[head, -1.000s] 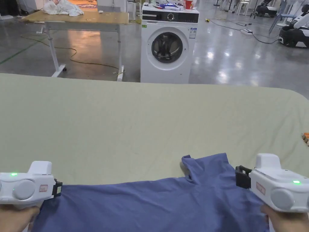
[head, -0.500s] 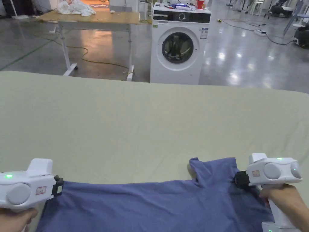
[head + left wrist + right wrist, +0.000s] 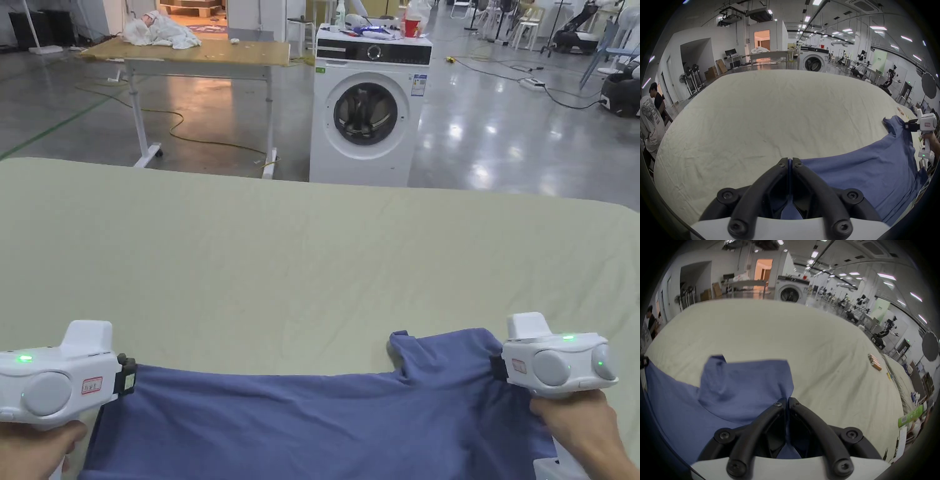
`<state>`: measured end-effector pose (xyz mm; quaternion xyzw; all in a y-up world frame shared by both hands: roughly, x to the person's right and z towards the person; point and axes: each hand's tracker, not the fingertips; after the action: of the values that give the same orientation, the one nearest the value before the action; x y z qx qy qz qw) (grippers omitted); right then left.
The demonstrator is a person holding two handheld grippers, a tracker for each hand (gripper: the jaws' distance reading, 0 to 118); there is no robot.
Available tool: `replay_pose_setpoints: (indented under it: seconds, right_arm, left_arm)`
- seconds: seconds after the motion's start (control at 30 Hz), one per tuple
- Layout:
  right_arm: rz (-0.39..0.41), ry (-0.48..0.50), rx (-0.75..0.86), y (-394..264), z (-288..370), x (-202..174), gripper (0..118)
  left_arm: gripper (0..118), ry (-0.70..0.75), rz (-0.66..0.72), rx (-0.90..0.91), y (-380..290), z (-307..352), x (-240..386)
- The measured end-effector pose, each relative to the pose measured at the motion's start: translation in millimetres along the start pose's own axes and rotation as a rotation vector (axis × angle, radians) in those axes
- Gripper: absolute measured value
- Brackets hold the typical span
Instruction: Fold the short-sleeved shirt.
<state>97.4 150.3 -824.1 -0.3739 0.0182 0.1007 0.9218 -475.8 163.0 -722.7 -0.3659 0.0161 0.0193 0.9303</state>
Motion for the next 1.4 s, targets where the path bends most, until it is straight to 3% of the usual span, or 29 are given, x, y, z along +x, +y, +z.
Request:
replay_pose_setpoints:
  seconds: [0.33,0.7,1.4]
  right_arm:
    - [-0.067,-0.03,0.276,25.1,145.9,21.5,1]
    - [-0.064,-0.108,0.543,82.5,287.7,48.8,1]
    - [-0.092,-0.221,0.741,287.2,366.1,77.5,1]
  left_arm:
    - [0,-0.031,0.02,0.217,43.0,84.8,-5.2]
    - [0,-0.033,-0.048,0.456,148.3,191.9,0.9]
    - [0,0.039,-0.089,0.659,351.2,271.7,-1.7]
